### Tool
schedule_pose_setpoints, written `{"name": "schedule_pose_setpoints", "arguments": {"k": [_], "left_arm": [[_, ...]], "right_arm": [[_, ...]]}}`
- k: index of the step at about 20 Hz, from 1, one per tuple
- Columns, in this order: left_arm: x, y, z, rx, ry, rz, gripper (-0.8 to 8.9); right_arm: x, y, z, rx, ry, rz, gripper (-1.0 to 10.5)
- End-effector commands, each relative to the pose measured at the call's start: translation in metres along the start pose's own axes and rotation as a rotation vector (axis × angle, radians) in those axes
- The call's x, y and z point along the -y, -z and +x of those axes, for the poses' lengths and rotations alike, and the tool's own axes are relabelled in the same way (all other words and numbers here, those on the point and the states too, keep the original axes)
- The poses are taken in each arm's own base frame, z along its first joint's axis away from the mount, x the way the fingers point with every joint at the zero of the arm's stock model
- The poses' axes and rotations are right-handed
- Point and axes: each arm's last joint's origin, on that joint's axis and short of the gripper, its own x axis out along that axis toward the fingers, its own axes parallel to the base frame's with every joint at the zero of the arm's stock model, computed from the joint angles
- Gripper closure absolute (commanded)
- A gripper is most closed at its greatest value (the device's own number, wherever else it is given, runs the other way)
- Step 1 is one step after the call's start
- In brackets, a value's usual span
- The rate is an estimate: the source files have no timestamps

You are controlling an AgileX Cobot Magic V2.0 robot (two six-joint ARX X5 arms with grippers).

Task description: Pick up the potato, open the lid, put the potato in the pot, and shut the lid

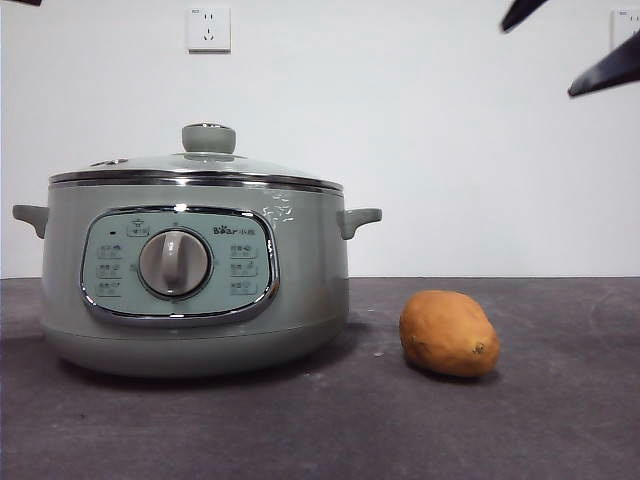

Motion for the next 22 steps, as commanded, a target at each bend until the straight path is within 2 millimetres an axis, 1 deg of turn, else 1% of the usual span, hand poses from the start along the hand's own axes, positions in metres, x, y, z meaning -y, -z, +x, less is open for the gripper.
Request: {"name": "schedule_pose_setpoints", "arguments": {"k": [1, 4, 7, 9, 12, 16, 19, 20, 22], "left_arm": [[0.007, -0.007, 0.000, 0.018, 0.025, 0.037, 4.36], [0.013, -0.010, 0.002, 0.026, 0.014, 0.056, 4.37], [0.016, -0.008, 0.004, 0.012, 0.011, 0.060, 4.37], [0.017, -0.007, 0.005, 0.004, 0.018, 0.059, 4.37], [0.017, -0.005, 0.005, -0.010, 0.014, 0.053, 4.37], [0.016, -0.003, 0.005, -0.036, -0.012, 0.063, 4.37], [0.015, -0.001, 0.005, -0.046, -0.038, 0.059, 4.37], [0.015, -0.001, 0.005, -0.049, -0.037, 0.057, 4.37], [0.015, 0.000, 0.005, -0.055, -0.038, 0.054, 4.37]], "right_arm": [[-0.014, 0.001, 0.016, -0.042, 0.050, -0.008, 3.8], [-0.032, 0.005, 0.047, -0.144, 0.136, -0.051, 3.8], [-0.042, 0.013, 0.083, -0.243, 0.204, -0.094, 3.8], [-0.041, 0.022, 0.107, -0.314, 0.240, -0.088, 3.8], [-0.031, 0.041, 0.139, -0.436, 0.281, -0.072, 3.8], [-0.019, 0.062, 0.167, -0.539, 0.317, -0.058, 4.0], [-0.013, 0.073, 0.181, -0.587, 0.334, -0.050, 5.4], [-0.012, 0.075, 0.183, -0.595, 0.340, -0.043, 6.1], [-0.011, 0.076, 0.183, -0.587, 0.361, -0.044, 8.2]]}}
